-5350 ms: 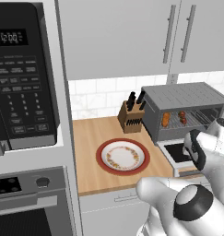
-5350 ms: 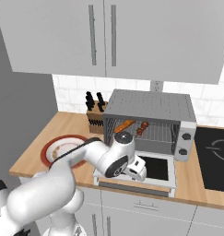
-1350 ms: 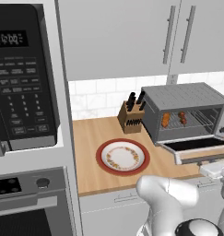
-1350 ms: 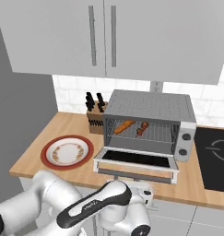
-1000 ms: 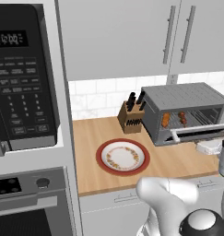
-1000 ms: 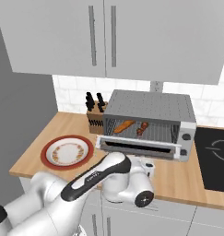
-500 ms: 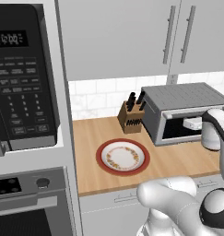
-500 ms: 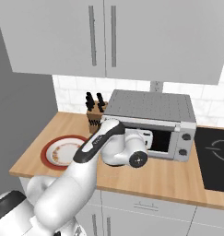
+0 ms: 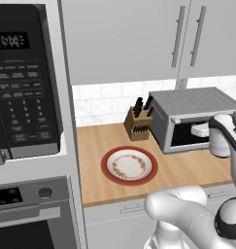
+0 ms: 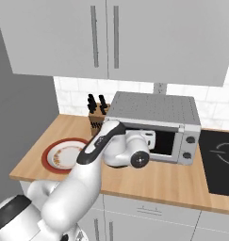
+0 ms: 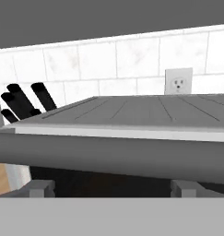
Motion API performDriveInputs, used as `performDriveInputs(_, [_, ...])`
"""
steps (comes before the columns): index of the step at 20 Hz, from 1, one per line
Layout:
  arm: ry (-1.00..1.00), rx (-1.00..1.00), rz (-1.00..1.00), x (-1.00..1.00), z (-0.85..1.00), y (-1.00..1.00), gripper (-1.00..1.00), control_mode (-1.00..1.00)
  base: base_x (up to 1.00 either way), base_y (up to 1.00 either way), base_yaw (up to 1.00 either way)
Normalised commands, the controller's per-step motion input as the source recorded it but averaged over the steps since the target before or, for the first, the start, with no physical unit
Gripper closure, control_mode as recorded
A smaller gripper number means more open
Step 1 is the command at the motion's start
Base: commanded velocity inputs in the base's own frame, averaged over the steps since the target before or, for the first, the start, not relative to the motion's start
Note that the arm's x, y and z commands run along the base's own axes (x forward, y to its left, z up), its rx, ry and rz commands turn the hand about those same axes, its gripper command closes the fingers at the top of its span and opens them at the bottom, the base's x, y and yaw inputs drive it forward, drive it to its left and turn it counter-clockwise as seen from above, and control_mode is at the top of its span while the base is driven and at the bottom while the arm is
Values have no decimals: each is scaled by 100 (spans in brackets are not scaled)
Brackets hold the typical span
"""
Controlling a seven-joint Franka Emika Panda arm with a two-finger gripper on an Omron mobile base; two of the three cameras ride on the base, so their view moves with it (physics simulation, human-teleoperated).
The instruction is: Pick up the kebab skewer and baguette bread, and place them inside the toaster oven. Close the toaster oven door and start by setting the timer.
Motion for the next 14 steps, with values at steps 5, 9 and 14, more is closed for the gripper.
performDriveInputs(5, [4,-14,0,-2,12,0,-100,-100,0,0,0])
performDriveInputs(9, [2,-11,-1,-27,0,0,-100,-100,0,0,0])
performDriveInputs(14, [0,-2,-4,-50,1,0,-100,-100,0,0,0])
